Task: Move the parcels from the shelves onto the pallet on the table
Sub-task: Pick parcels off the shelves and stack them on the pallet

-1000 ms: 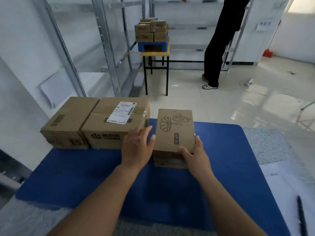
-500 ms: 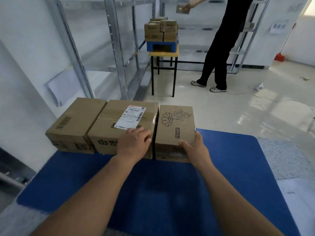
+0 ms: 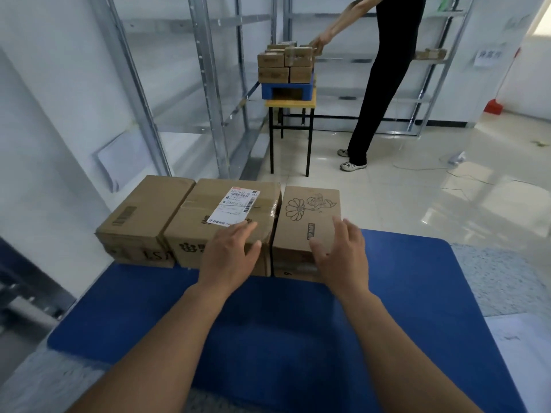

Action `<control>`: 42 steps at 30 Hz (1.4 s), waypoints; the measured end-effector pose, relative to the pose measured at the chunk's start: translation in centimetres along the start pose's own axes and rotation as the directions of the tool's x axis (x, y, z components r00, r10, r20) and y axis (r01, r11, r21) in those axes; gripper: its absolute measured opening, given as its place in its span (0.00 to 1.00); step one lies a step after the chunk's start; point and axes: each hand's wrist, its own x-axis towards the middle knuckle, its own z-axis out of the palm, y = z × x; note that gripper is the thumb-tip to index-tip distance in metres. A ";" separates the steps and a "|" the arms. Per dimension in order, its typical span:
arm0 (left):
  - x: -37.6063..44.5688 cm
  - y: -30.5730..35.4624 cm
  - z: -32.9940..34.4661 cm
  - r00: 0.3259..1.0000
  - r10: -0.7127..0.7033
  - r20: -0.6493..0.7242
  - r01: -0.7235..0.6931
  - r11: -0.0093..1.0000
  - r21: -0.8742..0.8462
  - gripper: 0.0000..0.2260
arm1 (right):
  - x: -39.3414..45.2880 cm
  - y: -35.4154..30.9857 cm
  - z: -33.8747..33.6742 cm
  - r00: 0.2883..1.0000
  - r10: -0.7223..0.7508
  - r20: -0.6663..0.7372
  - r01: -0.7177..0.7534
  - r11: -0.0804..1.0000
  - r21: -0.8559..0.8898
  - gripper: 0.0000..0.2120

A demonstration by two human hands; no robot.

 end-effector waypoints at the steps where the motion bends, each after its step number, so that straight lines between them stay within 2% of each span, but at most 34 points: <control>1: -1.0 -0.1 -0.3 0.999 -0.020 -0.032 0.019 0.999 -0.033 0.20 | -0.7 -0.4 0.2 0.996 -0.082 -0.043 0.082 0.996 -0.022 0.25; 6: -7.9 -1.9 -0.6 0.967 -0.213 -0.143 0.190 0.969 -0.157 0.16 | -5.0 -2.2 3.5 0.924 -0.373 -0.088 0.374 0.927 -0.006 0.11; 10: -13.5 -4.3 -1.1 0.931 -0.312 -0.191 0.285 0.945 -0.159 0.24 | -9.1 -3.8 6.9 0.872 -0.490 0.012 0.488 0.870 0.065 0.11; 17: -21.5 -8.5 -3.6 0.847 -0.468 -0.251 0.446 0.884 -0.141 0.24 | -15.7 -8.1 9.9 0.733 -0.661 0.162 0.639 0.751 0.167 0.13; 21: -26.6 -10.4 -6.1 0.768 -0.563 -0.306 0.538 0.826 -0.169 0.23 | -19.5 -11.7 10.9 0.646 -0.742 0.176 0.702 0.669 0.243 0.14; 23: -29.9 -11.2 -7.9 0.709 -0.613 -0.349 0.598 0.785 -0.163 0.18 | -22.3 -14.1 11.1 0.615 -0.768 0.176 0.712 0.638 0.294 0.10; 25: -33.9 -12.2 -10.0 0.652 -0.632 -0.419 0.642 0.754 -0.140 0.20 | -25.7 -16.5 11.3 0.570 -0.798 0.194 0.729 0.600 0.330 0.06; 29: -43.3 -14.1 -13.9 0.565 -0.629 -0.534 0.712 0.699 -0.072 0.21 | -33.7 -20.8 11.1 0.427 -0.862 0.274 0.773 0.505 0.385 0.14; 34: -55.5 -14.6 -17.6 0.426 -0.691 -0.583 0.816 0.573 -0.083 0.25 | -44.5 -25.0 9.4 0.261 -0.906 0.332 0.860 0.375 0.346 0.22; 42: -70.4 -13.9 -22.1 0.255 -0.737 -0.625 0.896 0.424 -0.134 0.29 | -58.8 -30.1 6.8 0.075 -0.916 0.395 0.873 0.252 0.419 0.36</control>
